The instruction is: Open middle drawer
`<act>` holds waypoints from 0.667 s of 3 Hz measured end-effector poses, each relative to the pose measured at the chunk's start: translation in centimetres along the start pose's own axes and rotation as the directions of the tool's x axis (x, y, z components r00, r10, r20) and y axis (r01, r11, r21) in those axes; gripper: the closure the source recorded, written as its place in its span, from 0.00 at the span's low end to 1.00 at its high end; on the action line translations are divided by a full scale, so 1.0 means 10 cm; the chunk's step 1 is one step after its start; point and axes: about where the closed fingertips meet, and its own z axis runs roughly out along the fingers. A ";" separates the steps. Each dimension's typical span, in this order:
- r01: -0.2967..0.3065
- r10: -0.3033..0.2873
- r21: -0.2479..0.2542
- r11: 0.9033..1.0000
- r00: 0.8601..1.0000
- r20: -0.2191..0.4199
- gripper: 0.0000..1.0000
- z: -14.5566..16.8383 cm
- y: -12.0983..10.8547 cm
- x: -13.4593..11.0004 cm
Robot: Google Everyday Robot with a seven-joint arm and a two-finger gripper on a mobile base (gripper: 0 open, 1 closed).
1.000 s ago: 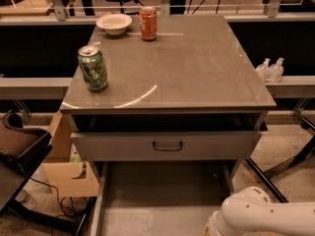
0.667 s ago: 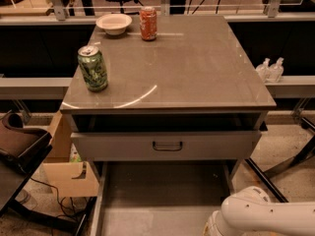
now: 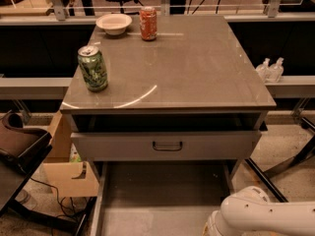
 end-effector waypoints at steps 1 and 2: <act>0.000 0.000 -0.002 1.000 1.000 0.000 0.36 0.01 0.01 0.00; 0.000 0.000 -0.004 1.000 1.000 0.001 0.12 0.01 0.02 0.00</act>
Offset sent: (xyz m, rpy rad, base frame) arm -0.0007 0.0001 -0.0005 0.0002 0.0015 0.0005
